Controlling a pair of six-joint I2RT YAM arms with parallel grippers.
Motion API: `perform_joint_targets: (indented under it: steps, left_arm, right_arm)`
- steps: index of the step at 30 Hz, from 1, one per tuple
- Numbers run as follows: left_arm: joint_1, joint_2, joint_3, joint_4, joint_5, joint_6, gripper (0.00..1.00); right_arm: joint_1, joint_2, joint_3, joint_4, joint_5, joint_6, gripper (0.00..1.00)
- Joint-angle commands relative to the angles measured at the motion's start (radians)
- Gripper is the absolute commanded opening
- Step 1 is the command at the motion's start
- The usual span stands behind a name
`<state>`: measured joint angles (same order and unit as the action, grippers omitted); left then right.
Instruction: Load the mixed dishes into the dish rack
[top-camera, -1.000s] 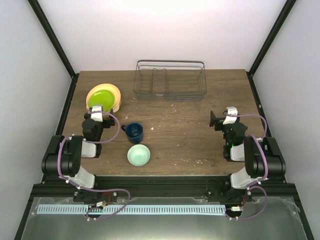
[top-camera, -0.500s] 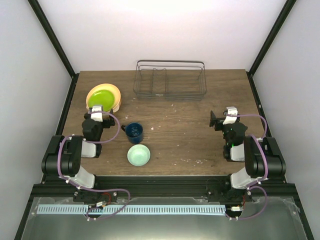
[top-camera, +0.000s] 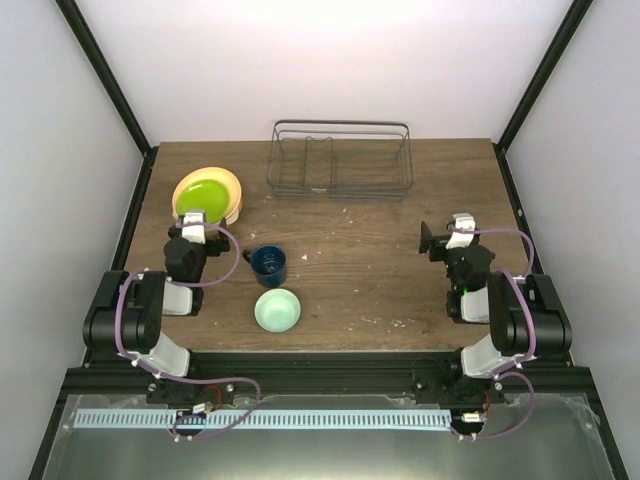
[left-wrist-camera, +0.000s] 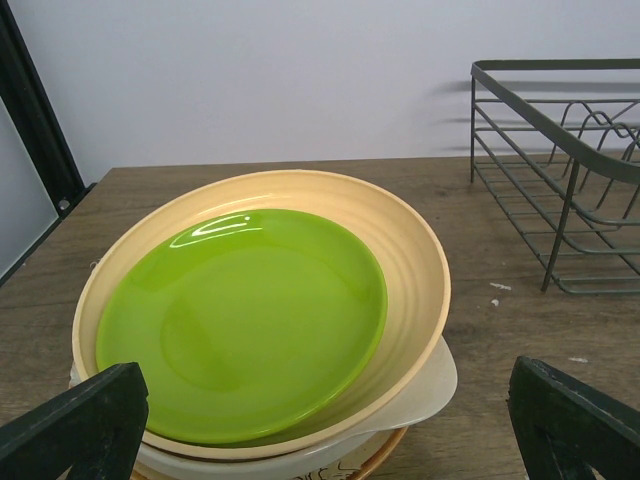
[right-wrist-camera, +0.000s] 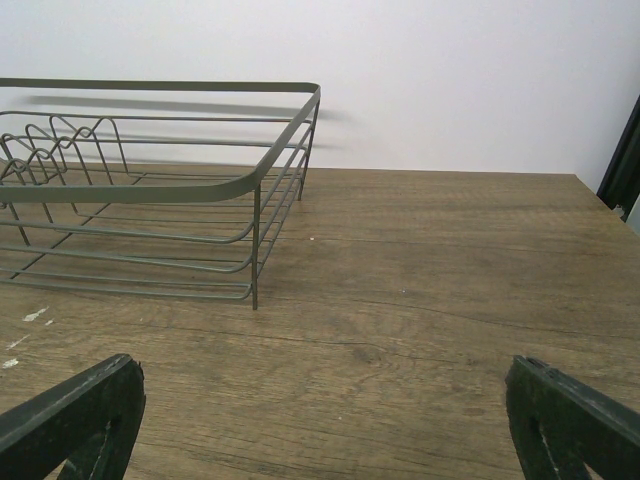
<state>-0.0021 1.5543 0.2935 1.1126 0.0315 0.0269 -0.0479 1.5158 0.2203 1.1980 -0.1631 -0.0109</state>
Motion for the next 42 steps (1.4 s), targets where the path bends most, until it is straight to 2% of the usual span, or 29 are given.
perform_joint_targets:
  steps: [1, 4, 10, 12, 14, 17, 19, 22, 26, 32, 38, 42]
  left_arm:
    - [0.008, 0.001, 0.017, 0.006, 0.024, 0.0, 1.0]
    - [0.009, -0.005, 0.016, 0.009, 0.009, -0.005, 1.0]
    - [0.009, -0.161, 0.02, -0.135, -0.19, -0.07, 1.0]
    - [0.004, -0.22, 0.016, -0.181, -0.237, -0.075, 1.0]
    - [-0.018, -0.296, 0.025, -0.261, -0.279, -0.039, 0.99]
    - [-0.045, -0.44, 0.068, -0.411, -0.278, 0.015, 0.98]
    - [-0.047, -0.514, 0.14, -0.561, -0.257, 0.006, 0.98]
    - [-0.052, -0.543, 0.325, -0.841, -0.217, -0.031, 0.98]
    - [-0.095, -0.446, 0.641, -1.119, -0.167, -0.091, 0.98]
    - [-0.18, -0.168, 1.045, -1.425, -0.095, -0.146, 0.98]
    - [-0.245, 0.1, 1.307, -1.557, -0.114, -0.168, 0.98]
    - [-0.253, 0.218, 1.388, -1.597, -0.15, -0.184, 0.99]
  right_arm:
    - [0.003, 0.006, 0.027, 0.025, 0.009, -0.005, 1.0]
    - [0.003, 0.006, 0.027, 0.026, 0.008, -0.005, 1.0]
    - [0.005, -0.002, 0.038, 0.003, 0.006, -0.009, 1.0]
    - [0.015, -0.036, 0.09, -0.101, 0.029, -0.012, 1.0]
    - [0.025, -0.09, 0.157, -0.278, 0.084, 0.011, 1.0]
    - [0.048, -0.153, 0.214, -0.449, 0.142, 0.043, 1.0]
    - [0.08, -0.202, 0.256, -0.536, 0.198, 0.053, 1.0]
    - [0.134, -0.233, 0.402, -0.826, 0.33, 0.098, 1.0]
    - [0.185, -0.236, 0.573, -1.109, 0.396, 0.15, 1.0]
    - [0.194, -0.245, 0.735, -1.393, 0.371, 0.278, 1.0]
    - [0.194, -0.141, 0.909, -1.515, 0.346, 0.298, 1.0]
    - [0.195, -0.007, 1.029, -1.557, 0.365, 0.277, 1.0]
